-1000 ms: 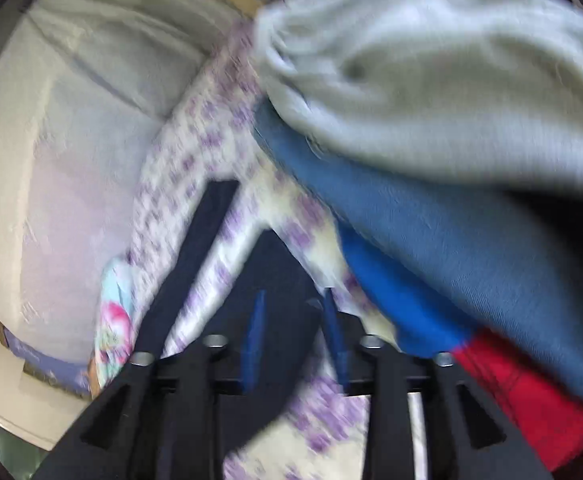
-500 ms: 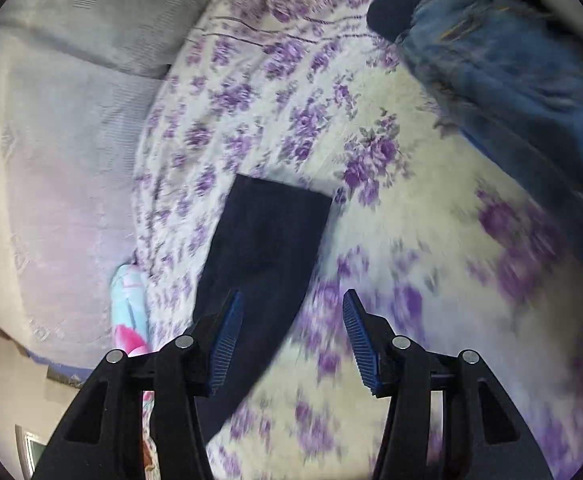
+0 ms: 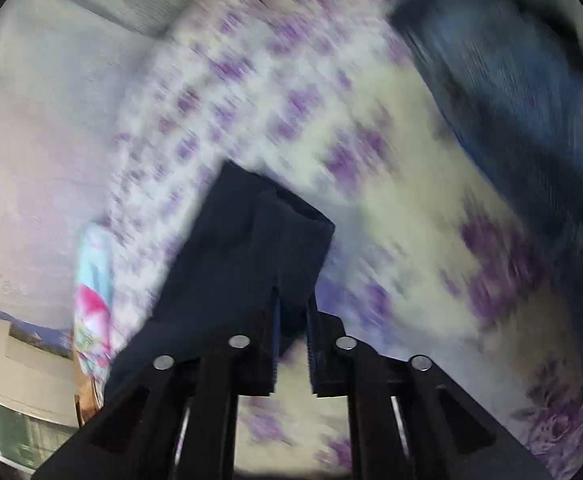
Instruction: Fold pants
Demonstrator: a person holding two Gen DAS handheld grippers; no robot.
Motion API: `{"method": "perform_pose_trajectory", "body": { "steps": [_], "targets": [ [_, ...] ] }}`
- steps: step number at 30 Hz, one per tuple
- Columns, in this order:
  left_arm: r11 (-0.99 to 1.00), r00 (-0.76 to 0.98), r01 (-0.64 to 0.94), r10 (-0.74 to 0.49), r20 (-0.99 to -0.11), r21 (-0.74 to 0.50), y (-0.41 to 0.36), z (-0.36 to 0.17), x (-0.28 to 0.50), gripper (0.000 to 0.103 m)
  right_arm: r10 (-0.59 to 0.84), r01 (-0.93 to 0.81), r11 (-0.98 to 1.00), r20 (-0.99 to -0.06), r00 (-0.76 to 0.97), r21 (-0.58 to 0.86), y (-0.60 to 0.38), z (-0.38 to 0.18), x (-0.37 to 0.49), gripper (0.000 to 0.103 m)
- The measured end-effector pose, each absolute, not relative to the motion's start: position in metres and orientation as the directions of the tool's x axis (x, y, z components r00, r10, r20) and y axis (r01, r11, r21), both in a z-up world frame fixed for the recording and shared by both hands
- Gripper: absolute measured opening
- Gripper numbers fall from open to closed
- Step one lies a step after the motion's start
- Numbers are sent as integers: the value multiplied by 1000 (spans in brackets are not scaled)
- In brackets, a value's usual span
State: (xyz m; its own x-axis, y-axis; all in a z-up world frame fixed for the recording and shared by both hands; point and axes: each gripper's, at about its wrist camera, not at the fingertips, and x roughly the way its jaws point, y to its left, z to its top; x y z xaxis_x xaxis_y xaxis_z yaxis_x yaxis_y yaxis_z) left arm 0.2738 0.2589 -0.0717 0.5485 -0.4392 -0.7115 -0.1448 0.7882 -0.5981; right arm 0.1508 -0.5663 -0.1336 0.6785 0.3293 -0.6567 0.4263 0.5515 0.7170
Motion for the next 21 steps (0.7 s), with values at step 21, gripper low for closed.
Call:
{"method": "perform_pose_trajectory", "body": {
  "steps": [21],
  "targets": [
    [799, 458, -35, -521, -720, -600, 226, -74, 352, 87, 284, 247, 743, -628, 725, 622, -574, -90, 276, 38]
  ]
}}
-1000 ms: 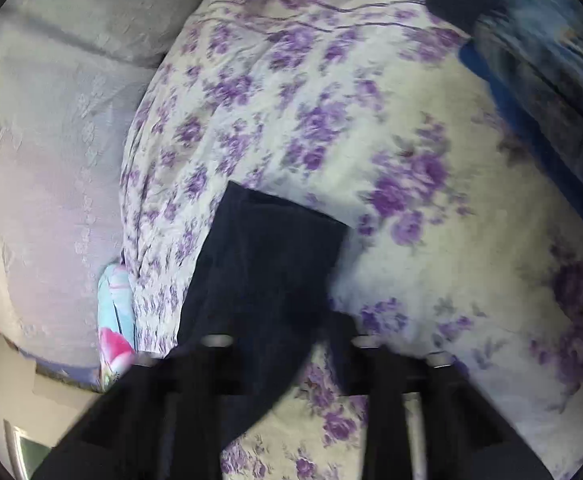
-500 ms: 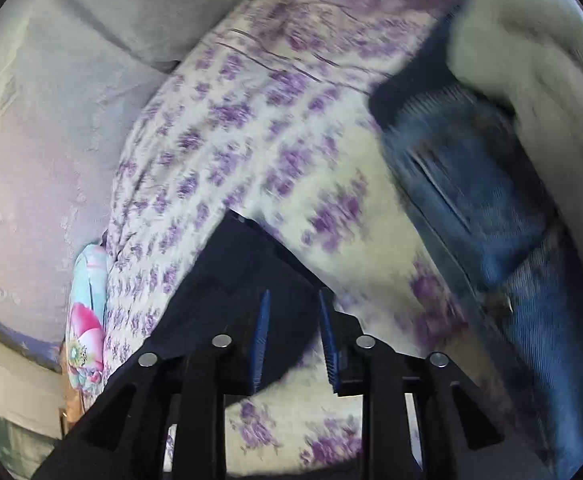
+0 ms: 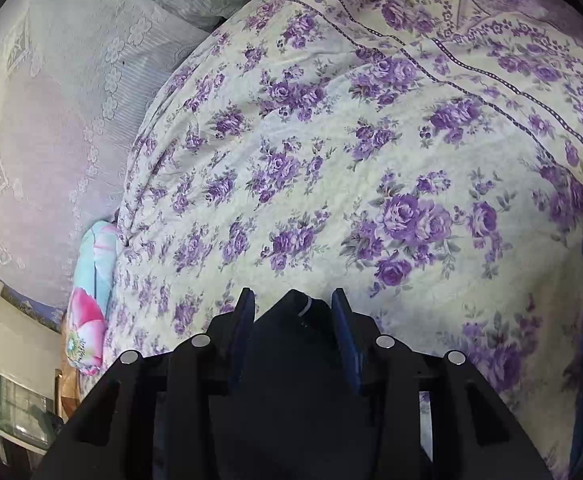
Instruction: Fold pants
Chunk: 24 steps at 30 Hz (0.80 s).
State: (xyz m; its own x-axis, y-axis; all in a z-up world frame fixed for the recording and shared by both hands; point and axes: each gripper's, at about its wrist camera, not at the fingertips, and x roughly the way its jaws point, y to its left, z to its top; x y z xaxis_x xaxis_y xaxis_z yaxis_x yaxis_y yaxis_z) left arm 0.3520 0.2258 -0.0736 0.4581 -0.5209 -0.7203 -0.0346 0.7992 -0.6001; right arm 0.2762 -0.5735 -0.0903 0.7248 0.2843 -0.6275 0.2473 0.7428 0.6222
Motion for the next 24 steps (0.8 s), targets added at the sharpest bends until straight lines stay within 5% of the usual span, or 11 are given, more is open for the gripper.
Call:
{"method": "perform_pose_trajectory", "body": {
  "steps": [2, 5, 8, 11, 19, 24],
  "targets": [
    [790, 459, -39, -530, -713, -612, 228, -75, 355, 87, 287, 236, 761, -640, 713, 604, -569, -91, 276, 17],
    [783, 462, -44, -535, -707, -621, 228, -78, 356, 87, 279, 212, 784, -635, 720, 584, -562, -84, 271, 8],
    [792, 478, -41, -520, -708, -609, 228, -77, 356, 83, 267, 210, 777, -612, 745, 594, -559, -71, 264, 7],
    [826, 527, -43, -459, -715, -562, 229, -68, 356, 66, 241, 220, 768, -589, 771, 602, -563, -58, 263, 6],
    [855, 486, -17, -446, -751, -518, 222, -66, 368, 73, 139, 341, 736, -623, 770, 585, -589, -68, 294, 0],
    [860, 525, -7, -431, -734, -510, 241, -56, 359, 81, 260, 313, 651, -591, 764, 691, -595, -88, 298, 1]
  ]
}}
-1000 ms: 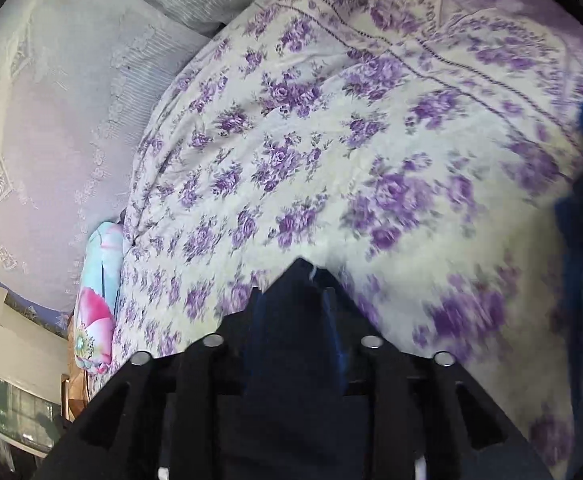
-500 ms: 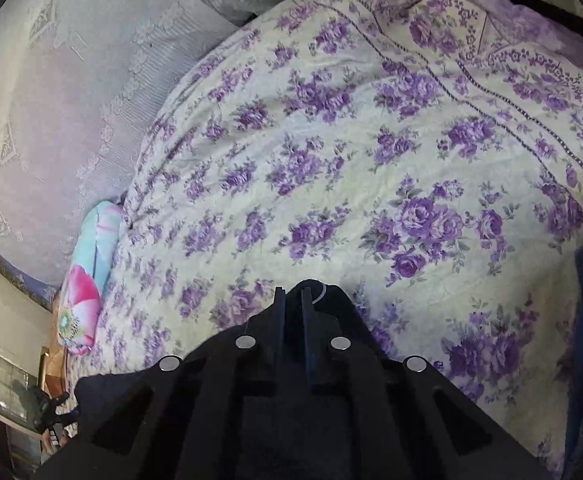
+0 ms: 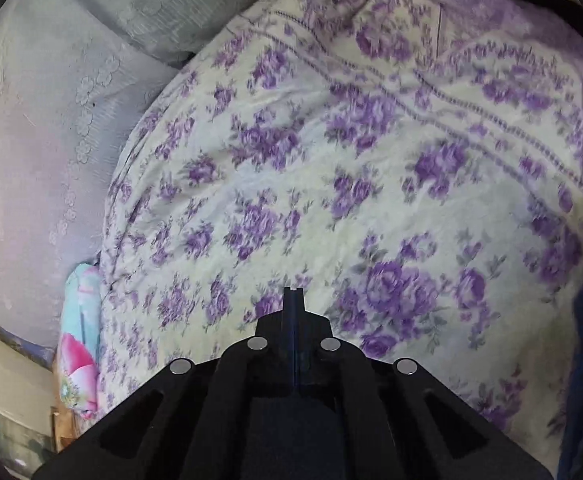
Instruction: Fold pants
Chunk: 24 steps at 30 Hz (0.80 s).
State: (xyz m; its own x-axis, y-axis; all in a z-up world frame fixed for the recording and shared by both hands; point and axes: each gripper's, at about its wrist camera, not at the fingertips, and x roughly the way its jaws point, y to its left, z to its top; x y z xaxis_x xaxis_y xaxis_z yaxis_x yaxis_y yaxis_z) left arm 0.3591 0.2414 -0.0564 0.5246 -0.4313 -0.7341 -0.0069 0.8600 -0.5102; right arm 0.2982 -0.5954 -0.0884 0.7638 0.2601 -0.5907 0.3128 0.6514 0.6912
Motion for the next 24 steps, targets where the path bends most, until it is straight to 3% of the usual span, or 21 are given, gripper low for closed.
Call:
{"method": "perform_pose_trajectory", "body": {
  "steps": [4, 6, 7, 8, 9, 10, 11, 21, 22, 24],
  "targets": [
    [862, 474, 56, -467, -746, -504, 225, -68, 361, 81, 292, 277, 672, -590, 753, 687, -580, -90, 292, 12],
    [869, 461, 89, -470, -753, -487, 214, -76, 364, 80, 306, 285, 643, -579, 756, 711, -581, -94, 289, 30],
    [874, 463, 105, -465, -754, -475, 210, -79, 366, 79, 302, 292, 637, -580, 756, 713, -581, -94, 288, 50],
    [885, 477, 117, -448, -756, -451, 207, -80, 370, 67, 297, 296, 643, -586, 754, 707, -579, -94, 287, 55],
    [892, 480, 116, -435, -762, -436, 206, -80, 372, 64, 303, 286, 661, -595, 744, 694, -575, -93, 287, 55],
    [894, 489, 117, -431, -758, -433, 207, -79, 373, 53, 303, 278, 679, -605, 736, 679, -571, -91, 287, 55],
    [886, 499, 123, -445, -743, -448, 210, -76, 373, 49, 291, 274, 700, -613, 734, 660, -568, -89, 286, 55],
    [878, 566, 107, -440, -697, -467, 209, -55, 384, 44, 282, 308, 712, -659, 698, 631, -576, -97, 295, 57],
    [882, 568, 108, -433, -700, -459, 209, -54, 386, 44, 268, 317, 737, -688, 675, 597, -573, -100, 299, 55],
    [887, 570, 105, -425, -703, -451, 208, -53, 388, 44, 244, 319, 752, -694, 677, 576, -571, -102, 300, 34]
  ]
}}
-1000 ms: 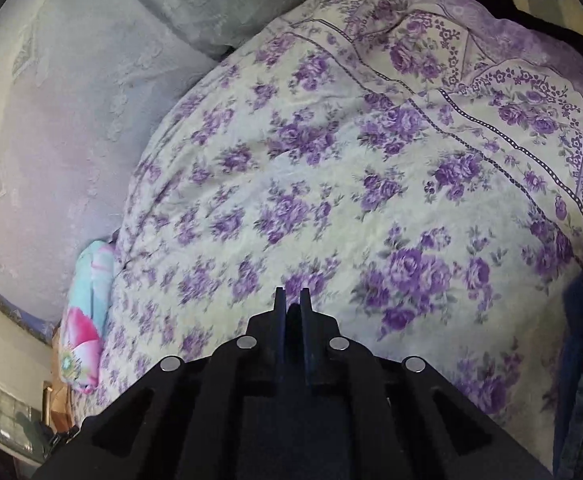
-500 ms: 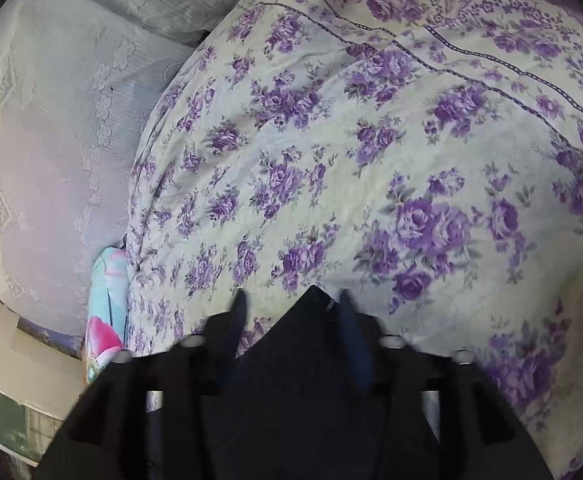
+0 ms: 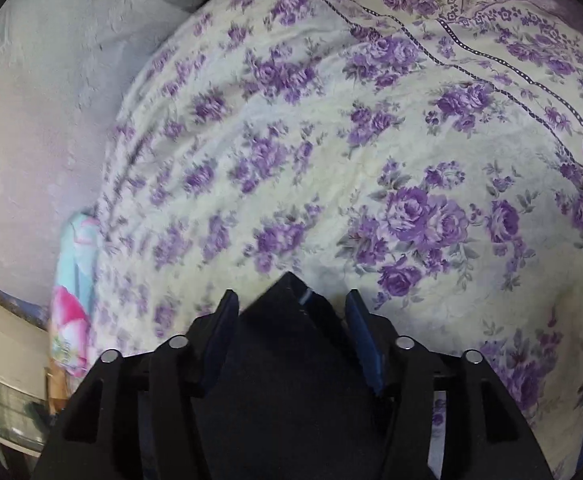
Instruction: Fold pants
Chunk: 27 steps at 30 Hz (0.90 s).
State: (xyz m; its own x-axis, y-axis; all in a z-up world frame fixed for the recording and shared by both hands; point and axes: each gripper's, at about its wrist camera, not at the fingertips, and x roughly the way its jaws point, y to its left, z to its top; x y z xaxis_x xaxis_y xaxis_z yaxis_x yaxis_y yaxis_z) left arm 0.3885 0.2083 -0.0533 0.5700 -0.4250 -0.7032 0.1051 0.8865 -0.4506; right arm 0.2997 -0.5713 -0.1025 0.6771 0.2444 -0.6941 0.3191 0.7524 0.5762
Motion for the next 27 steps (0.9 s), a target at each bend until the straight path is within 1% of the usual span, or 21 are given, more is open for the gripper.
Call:
{"method": "perform_pose_trajectory", "body": {
  "steps": [1, 2, 3, 5, 9, 11, 12, 13, 14, 15, 16, 17, 18, 19, 20, 21, 22, 23, 25, 27],
  "targets": [
    [885, 570, 98, -425, -704, -455, 208, -53, 391, 44, 228, 322, 760, -696, 681, 564, -571, -102, 299, 13],
    [883, 569, 89, -425, -704, -461, 209, -53, 392, 44, 233, 311, 757, -682, 693, 575, -572, -100, 298, 2],
    [881, 570, 86, -426, -703, -465, 209, -52, 393, 44, 242, 299, 746, -661, 710, 595, -572, -97, 295, 2],
    [884, 574, 88, -422, -702, -460, 209, -49, 395, 44, 223, 289, 753, -643, 733, 591, -574, -87, 294, 2],
    [879, 592, 95, -427, -683, -468, 205, -39, 404, 44, 191, 309, 722, -608, 771, 619, -588, -75, 302, 2],
    [882, 601, 96, -421, -679, -462, 202, -38, 409, 45, 183, 335, 723, -636, 750, 604, -592, -82, 315, 2],
    [888, 592, 91, -412, -693, -450, 199, -41, 413, 45, 182, 363, 729, -676, 715, 580, -592, -93, 324, 2],
    [897, 566, 71, -396, -723, -437, 198, -49, 418, 48, 180, 386, 727, -701, 690, 567, -592, -101, 328, 6],
    [900, 548, 46, -386, -742, -434, 199, -56, 421, 51, 187, 402, 713, -709, 680, 574, -593, -107, 327, 7],
    [896, 532, 14, -383, -755, -444, 203, -64, 421, 52, 198, 406, 688, -693, 693, 602, -596, -108, 322, 7],
    [883, 527, 2, -400, -749, -470, 208, -67, 419, 53, 195, 415, 660, -677, 710, 626, -599, -105, 314, 7],
    [864, 530, -7, -424, -734, -503, 216, -65, 413, 57, 189, 421, 648, -669, 719, 635, -601, -100, 305, 8],
    [855, 537, -13, -431, -725, -518, 222, -63, 407, 62, 177, 422, 649, -664, 726, 634, -601, -94, 295, 9],
    [851, 557, -23, -425, -714, -525, 230, -57, 398, 72, 157, 414, 664, -657, 737, 623, -598, -84, 283, 9],
    [852, 583, -33, -409, -702, -523, 238, -50, 388, 79, 144, 396, 687, -647, 749, 610, -591, -75, 270, 13],
    [851, 613, -33, -397, -683, -524, 247, -41, 373, 79, 142, 373, 707, -637, 758, 601, -582, -67, 256, 17],
    [845, 620, -26, -405, -672, -534, 251, -35, 363, 79, 155, 349, 716, -625, 765, 605, -571, -63, 245, 33],
    [820, 620, -5, -446, -646, -572, 254, -29, 347, 79, 183, 312, 722, -604, 776, 618, -556, -60, 232, 45],
    [785, 607, 60, -519, -602, -616, 248, -20, 318, 79, 249, 233, 750, -590, 768, 619, -520, -56, 214, 47],
    [802, 588, 123, -534, -608, -585, 225, -16, 294, 80, 300, 161, 786, -596, 745, 596, -480, -55, 203, 47]
  ]
}}
